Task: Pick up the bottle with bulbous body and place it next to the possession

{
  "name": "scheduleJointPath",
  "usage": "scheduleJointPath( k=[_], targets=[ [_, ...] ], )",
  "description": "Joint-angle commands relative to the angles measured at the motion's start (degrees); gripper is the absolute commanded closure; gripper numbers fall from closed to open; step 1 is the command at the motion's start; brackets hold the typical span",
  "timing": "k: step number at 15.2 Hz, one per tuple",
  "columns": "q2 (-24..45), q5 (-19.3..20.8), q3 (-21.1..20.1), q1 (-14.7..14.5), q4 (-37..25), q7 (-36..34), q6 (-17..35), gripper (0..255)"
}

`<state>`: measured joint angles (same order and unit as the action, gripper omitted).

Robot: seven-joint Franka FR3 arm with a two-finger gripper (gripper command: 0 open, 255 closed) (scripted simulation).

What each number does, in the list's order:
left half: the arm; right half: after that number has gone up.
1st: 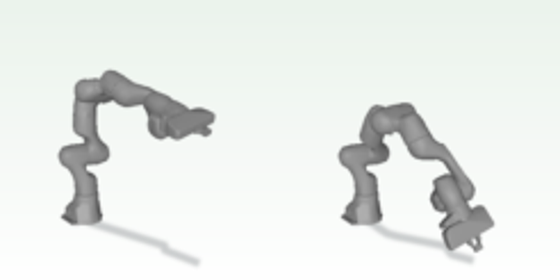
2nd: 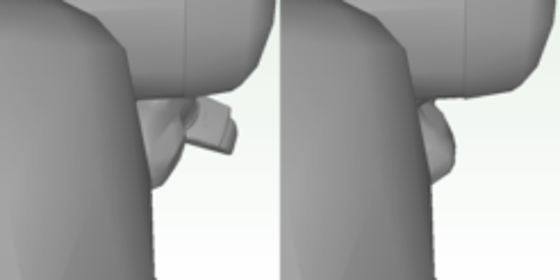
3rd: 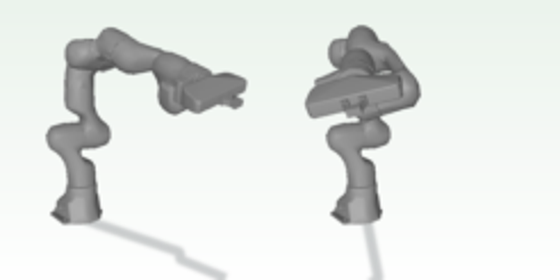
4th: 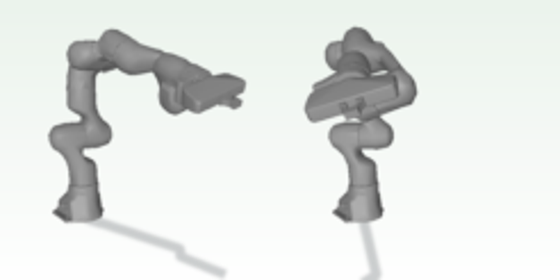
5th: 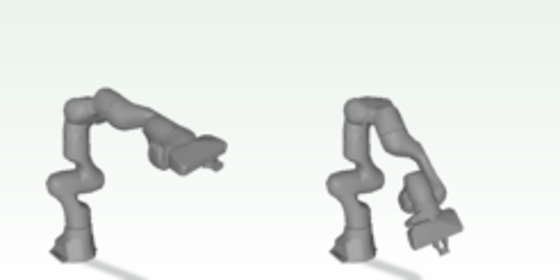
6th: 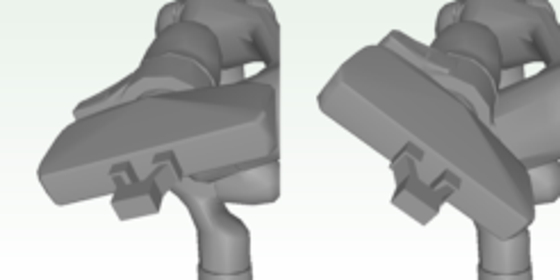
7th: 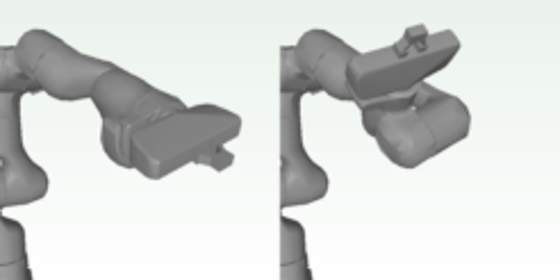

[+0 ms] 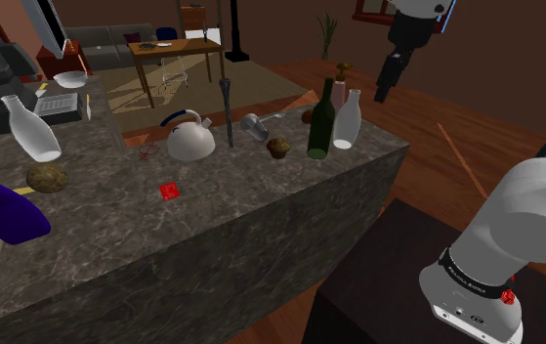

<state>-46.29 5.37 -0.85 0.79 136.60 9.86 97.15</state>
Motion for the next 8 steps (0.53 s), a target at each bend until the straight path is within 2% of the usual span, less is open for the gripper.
scheduleJointPath(
  k=[1, 8],
  targets=[
    [0.00, 0.00, 0.00, 0.00, 0.00, 0.00, 0.00, 0],
    [10.07, 2.37, 8.42, 1.91, -3.36, 8.27, 7.04, 0]
  ],
)
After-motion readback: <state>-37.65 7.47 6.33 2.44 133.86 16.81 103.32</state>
